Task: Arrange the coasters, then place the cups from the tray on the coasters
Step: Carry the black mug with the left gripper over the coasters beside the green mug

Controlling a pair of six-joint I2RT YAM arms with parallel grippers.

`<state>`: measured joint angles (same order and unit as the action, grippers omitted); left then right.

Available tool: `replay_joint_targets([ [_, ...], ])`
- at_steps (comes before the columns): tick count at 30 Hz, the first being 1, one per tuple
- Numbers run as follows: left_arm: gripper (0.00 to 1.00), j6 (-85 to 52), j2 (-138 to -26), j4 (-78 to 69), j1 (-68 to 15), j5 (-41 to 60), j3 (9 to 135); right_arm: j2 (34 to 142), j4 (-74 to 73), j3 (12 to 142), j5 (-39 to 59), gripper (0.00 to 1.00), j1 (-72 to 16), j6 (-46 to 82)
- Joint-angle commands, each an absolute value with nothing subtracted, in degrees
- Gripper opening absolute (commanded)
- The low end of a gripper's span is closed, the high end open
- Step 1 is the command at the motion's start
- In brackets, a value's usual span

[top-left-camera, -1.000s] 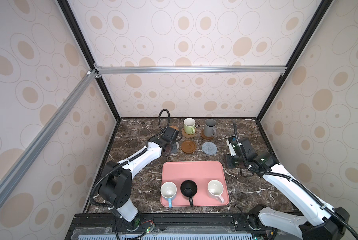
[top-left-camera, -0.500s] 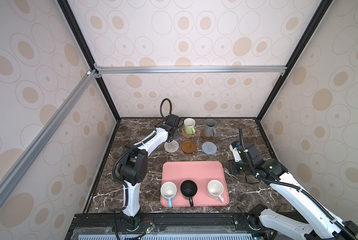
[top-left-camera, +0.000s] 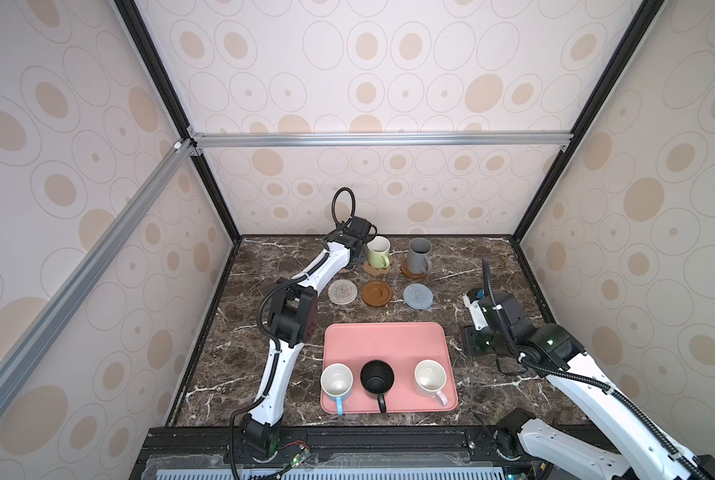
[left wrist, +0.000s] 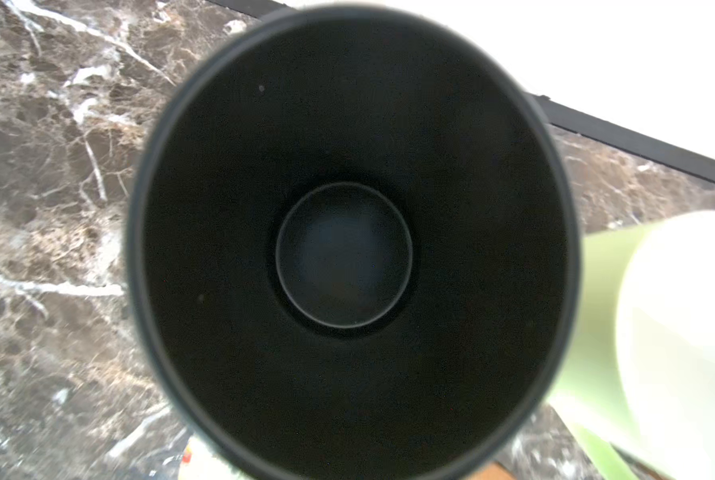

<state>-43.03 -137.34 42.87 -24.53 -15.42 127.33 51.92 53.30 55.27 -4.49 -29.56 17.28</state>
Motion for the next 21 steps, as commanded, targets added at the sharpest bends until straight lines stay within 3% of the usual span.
replay_joint_targets([
  [1,0.13,-44.85,-137.61,44.82,-23.58,-19.77,133.92,51.31,54.91,55.55,-4.48,0.52,-29.78,16.76],
  [21,0.12,-44.61,-140.46,42.81,-22.92,-17.34,134.73,51.44,54.50,54.71,-4.04,0.52,-29.73,16.74],
])
